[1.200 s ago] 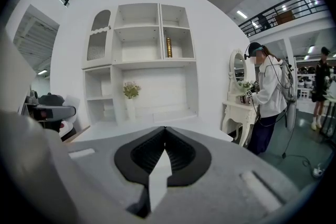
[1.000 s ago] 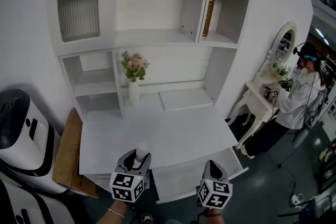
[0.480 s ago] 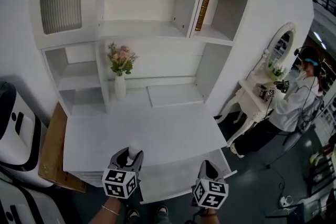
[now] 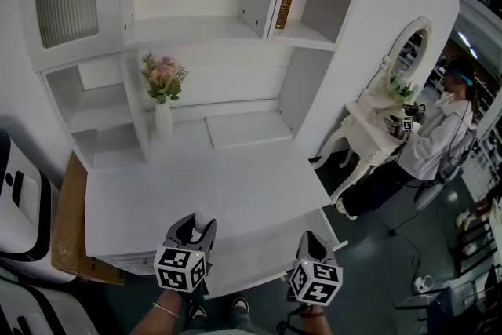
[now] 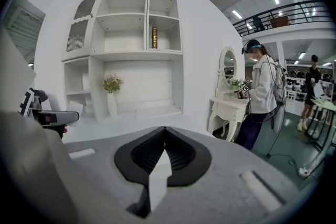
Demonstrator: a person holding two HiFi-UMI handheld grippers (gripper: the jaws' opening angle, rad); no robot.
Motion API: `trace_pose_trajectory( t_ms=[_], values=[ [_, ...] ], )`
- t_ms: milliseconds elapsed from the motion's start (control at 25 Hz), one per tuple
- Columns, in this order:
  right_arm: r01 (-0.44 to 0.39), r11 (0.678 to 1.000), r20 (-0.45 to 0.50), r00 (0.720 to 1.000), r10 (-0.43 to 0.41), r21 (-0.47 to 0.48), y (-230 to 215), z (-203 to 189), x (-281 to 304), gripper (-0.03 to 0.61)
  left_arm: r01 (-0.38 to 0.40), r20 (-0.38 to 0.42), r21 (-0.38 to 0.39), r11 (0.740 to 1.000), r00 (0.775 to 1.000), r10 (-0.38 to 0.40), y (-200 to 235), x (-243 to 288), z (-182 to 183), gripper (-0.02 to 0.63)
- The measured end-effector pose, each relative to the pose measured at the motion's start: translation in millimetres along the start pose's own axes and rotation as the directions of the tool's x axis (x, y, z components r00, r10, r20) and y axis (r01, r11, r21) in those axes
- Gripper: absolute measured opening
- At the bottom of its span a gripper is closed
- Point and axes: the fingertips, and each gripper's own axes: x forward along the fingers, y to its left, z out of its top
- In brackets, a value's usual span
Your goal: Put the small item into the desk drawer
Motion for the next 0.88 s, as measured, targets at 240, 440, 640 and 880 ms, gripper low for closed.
trace_pose_trajectory(
  t_ms=[240,440,640,880],
  values=[
    [0.079,0.996,-0.013,0.997,-0.079,0.032,-24.0,-11.6,-17.0,0.006,0.080,-0.027,0.014,0.997,0.996,-0.079,-22.3,14.5,-5.9,0.176],
    [0.141,0.988,-0.029,0.990,-0.139,0.058,-46.5,-23.2,-34.1,0.006,0.143,-0.059,0.021,0.989,0.988,-0.142,-47.5,26.3,-15.1,0.176],
    [0.202,0.974,-0.050,0.979,-0.198,0.103,-69.1,-42.0,-53.2,0.006,0.210,-0.101,0.036,0.977,0.973,-0.206,-73.4,32.4,-30.3,0.176],
    [0.229,0.963,-0.088,0.972,-0.218,0.141,-82.6,-63.1,-60.1,0.006,0.254,-0.186,0.056,0.966,0.953,-0.239,-90.8,38.0,-54.8,0.176]
  ],
)
